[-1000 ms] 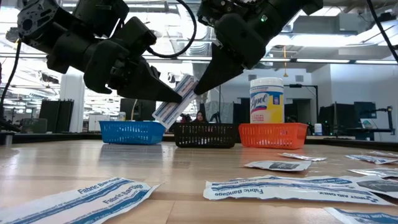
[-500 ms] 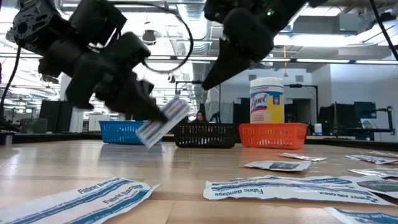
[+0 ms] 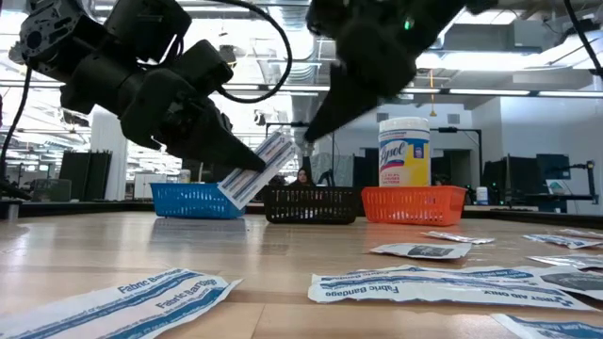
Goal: Pick & Place First Aid Supplies
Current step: Put the bandage into the blue container
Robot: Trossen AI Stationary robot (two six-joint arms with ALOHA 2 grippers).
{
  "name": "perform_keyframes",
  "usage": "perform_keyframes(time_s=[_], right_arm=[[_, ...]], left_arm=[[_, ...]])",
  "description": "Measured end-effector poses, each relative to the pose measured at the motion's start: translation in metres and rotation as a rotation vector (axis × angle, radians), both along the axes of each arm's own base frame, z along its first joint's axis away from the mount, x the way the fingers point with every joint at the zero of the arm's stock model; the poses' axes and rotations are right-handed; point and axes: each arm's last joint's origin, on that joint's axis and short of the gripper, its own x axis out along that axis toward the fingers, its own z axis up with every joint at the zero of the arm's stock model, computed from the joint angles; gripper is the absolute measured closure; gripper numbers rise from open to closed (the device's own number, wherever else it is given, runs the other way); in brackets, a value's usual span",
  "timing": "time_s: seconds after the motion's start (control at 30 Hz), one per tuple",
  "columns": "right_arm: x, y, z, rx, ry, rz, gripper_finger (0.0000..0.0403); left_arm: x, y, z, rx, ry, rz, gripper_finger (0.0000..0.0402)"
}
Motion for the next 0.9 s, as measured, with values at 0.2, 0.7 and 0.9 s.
perform_keyframes(time_s=[0.2,0.7,0.9], right_arm=[[0.008,-0.002,-0.019,-0.077,0.038,0.064,0.0343],[0.024,-0.009,-0.007,-0.029,-0.149,0.034,0.0290],[0.025,-0.012,-0.008,-0.024,-0.144,0.023,0.0294]], left_arm=[[0.000,-0.001,0.001,-0.002,-0.009,-0.004,0.0389],[0.001,-0.001,0.003,-0.005,-0.027,-0.003,0.0394],[0.001,-0.002,0.005,-0.009,-0.043,-0.003,0.0390]])
